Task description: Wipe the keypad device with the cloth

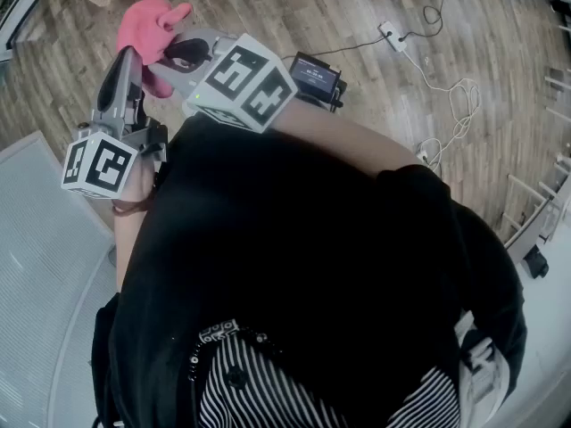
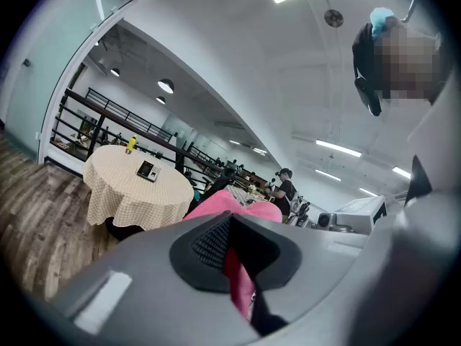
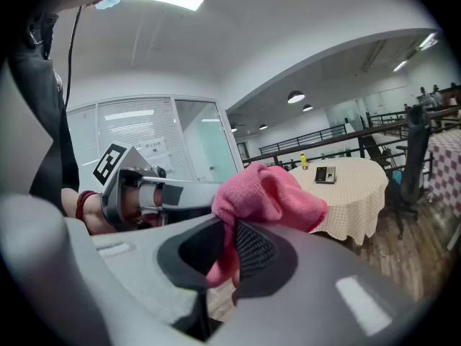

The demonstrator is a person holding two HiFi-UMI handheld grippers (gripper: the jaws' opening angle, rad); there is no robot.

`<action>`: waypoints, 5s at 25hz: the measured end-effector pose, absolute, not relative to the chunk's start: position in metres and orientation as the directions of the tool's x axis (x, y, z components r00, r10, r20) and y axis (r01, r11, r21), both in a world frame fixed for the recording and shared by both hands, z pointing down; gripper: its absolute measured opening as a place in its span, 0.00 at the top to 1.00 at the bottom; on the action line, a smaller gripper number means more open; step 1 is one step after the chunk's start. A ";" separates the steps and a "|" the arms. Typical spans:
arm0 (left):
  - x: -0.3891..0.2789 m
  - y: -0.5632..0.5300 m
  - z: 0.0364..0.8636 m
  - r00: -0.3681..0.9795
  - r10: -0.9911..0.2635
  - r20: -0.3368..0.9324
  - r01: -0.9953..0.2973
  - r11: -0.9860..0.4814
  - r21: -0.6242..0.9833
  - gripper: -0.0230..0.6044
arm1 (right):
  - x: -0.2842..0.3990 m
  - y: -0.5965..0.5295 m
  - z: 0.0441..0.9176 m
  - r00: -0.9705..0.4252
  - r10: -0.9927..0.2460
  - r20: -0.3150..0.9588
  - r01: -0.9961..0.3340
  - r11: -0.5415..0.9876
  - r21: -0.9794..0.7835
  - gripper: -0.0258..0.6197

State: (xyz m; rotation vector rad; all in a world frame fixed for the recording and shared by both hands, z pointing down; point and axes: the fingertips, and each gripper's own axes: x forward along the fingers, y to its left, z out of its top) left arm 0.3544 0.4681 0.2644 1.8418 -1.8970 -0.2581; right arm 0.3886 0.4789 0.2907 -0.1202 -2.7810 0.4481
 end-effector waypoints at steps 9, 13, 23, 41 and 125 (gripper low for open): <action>0.365 0.478 0.258 0.009 -0.980 0.200 -0.902 0.078 0.425 0.96 | 0.397 0.492 0.281 -0.951 0.173 0.255 0.080 0.938 -0.336 0.89; 0.366 0.482 0.257 0.011 -0.975 0.220 -0.904 0.085 0.419 0.96 | 0.398 0.496 0.278 -0.952 0.180 0.247 0.087 0.934 -0.346 0.89; 0.372 0.474 0.269 0.027 -0.979 0.203 -0.875 0.075 0.477 0.96 | 0.405 0.491 0.288 -0.952 0.194 0.236 0.083 0.908 -0.411 0.89; 0.376 0.435 0.275 0.157 -0.975 0.160 -0.855 -0.053 0.515 0.96 | 0.406 0.457 0.295 -0.955 0.076 0.288 -0.030 0.937 -0.348 0.89; -0.242 0.074 0.284 -0.015 -0.967 0.253 -0.861 0.141 0.488 0.96 | -0.211 0.100 0.308 -0.851 0.389 0.352 0.216 0.871 -0.441 0.89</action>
